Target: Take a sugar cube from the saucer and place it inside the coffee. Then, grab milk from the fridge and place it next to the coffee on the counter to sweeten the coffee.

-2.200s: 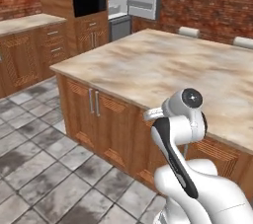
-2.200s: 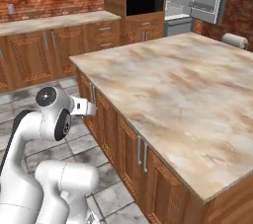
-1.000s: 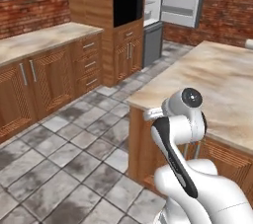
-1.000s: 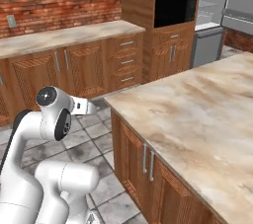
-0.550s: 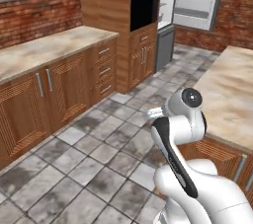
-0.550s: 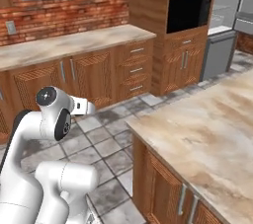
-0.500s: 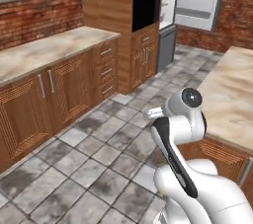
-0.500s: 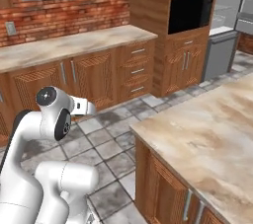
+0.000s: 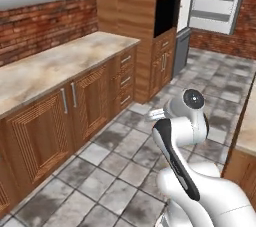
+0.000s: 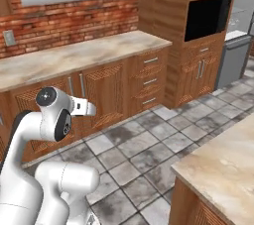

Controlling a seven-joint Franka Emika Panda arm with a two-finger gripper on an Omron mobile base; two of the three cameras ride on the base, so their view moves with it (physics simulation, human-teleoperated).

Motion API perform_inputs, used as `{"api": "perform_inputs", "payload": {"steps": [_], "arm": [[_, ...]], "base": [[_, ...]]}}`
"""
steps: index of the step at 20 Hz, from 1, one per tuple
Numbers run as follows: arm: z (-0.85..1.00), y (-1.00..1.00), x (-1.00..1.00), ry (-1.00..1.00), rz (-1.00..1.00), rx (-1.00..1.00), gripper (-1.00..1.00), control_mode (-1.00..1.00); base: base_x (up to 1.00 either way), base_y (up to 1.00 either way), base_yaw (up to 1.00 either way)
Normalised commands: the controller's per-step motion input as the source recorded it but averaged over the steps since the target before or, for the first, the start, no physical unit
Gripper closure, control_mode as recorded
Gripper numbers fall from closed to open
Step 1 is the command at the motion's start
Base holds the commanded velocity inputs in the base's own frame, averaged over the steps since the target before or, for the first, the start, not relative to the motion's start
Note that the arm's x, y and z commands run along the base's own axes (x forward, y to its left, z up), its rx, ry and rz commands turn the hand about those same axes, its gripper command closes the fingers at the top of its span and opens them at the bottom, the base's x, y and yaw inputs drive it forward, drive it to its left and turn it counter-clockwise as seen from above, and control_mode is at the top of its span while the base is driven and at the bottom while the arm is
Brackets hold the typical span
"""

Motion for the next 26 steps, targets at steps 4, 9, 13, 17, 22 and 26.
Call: {"api": "perform_inputs", "payload": {"steps": [4,9,13,17,22,26], "arm": [[0.0,0.0,0.0,0.0,0.0,0.0,-1.0,1.0],[0.0,0.0,0.0,0.0,0.0,0.0,-1.0,1.0],[0.0,0.0,0.0,0.0,0.0,0.0,-1.0,1.0],[0.0,0.0,0.0,0.0,0.0,0.0,-1.0,1.0],[0.0,0.0,0.0,0.0,0.0,0.0,-1.0,1.0],[0.0,0.0,0.0,0.0,0.0,0.0,-1.0,1.0]], "base": [[1.0,1.0,-0.15],[1.0,0.41,-0.29],[1.0,-0.02,-0.29],[1.0,-0.12,-0.22],[1.0,-0.48,-0.16],[1.0,-0.62,-0.1]]}}
